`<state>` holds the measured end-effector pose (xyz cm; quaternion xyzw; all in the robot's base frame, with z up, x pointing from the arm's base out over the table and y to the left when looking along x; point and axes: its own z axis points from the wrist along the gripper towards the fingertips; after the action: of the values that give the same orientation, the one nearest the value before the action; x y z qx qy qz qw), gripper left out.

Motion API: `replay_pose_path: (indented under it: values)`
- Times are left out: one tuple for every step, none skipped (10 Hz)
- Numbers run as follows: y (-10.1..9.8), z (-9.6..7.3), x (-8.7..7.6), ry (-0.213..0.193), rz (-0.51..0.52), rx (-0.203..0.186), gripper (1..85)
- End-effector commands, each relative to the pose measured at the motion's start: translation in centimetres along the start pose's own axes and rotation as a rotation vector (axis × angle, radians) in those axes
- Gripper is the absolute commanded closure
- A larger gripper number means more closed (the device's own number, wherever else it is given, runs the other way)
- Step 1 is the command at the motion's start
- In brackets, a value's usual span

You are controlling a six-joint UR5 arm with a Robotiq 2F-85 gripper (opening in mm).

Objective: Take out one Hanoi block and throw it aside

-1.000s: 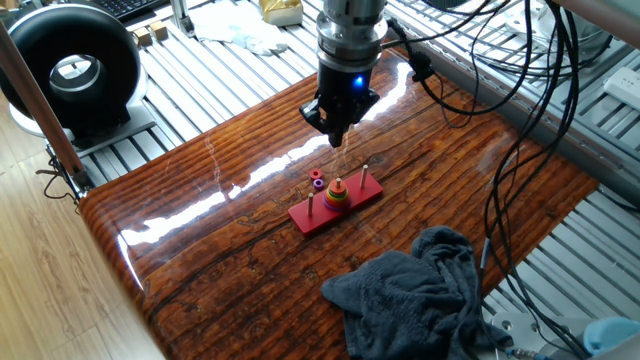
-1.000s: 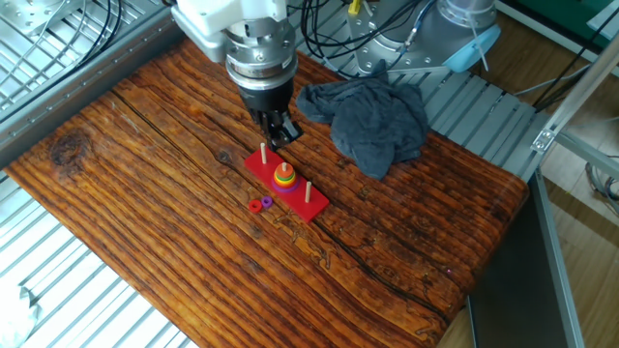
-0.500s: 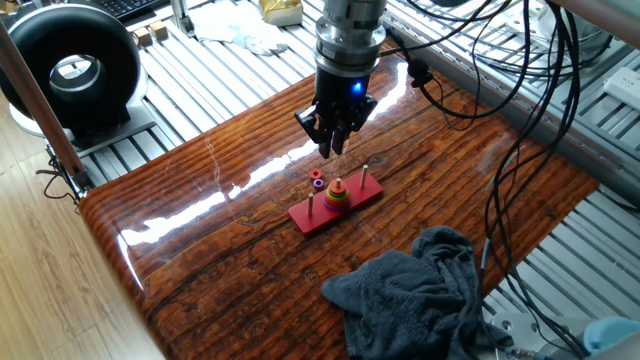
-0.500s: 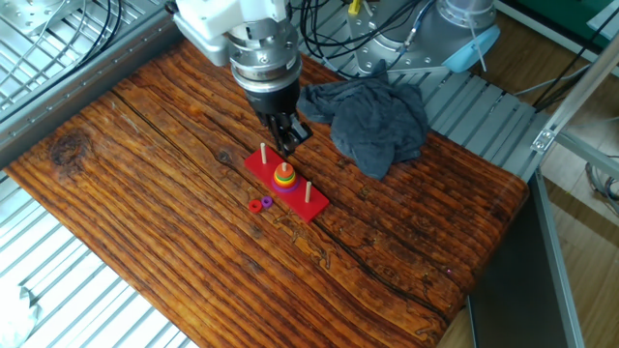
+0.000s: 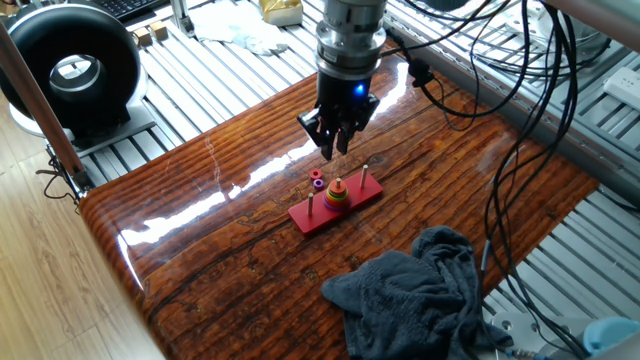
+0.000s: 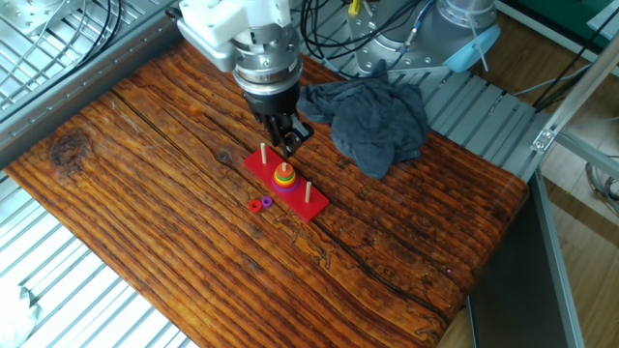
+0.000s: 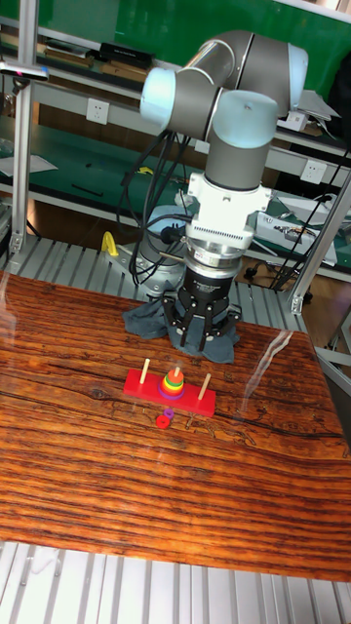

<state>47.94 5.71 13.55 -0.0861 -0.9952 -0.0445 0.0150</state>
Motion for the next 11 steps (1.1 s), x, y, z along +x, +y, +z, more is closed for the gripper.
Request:
replay_pose_path:
  values:
    - [0.2, 0.5, 0.4, 0.004, -0.01, 0.01, 52.0]
    - [0.2, 0.8, 0.4, -0.001, -0.007, 0.015, 52.0]
    - [-0.1, 1.2, 0.2, -0.013, -0.013, 0.024, 51.7]
    - [-0.2, 1.6, 0.0, -0.023, -0.021, 0.024, 51.3]
    - [-0.3, 1.8, 0.0, -0.027, -0.031, 0.023, 50.7]
    - [-0.6, 2.0, 0.0, -0.028, -0.045, 0.033, 50.0]
    - [-1.0, 2.3, -0.1, -0.029, -0.059, 0.039, 48.7]
    - [-1.1, 2.8, -0.1, -0.031, -0.067, 0.037, 47.0]
    - [-1.2, 3.5, -0.2, -0.039, -0.081, 0.043, 46.3]
    - [-1.5, 3.9, -0.3, -0.047, -0.088, 0.057, 46.0]
    - [-1.5, 4.0, -0.2, -0.046, -0.09, 0.06, 45.7]
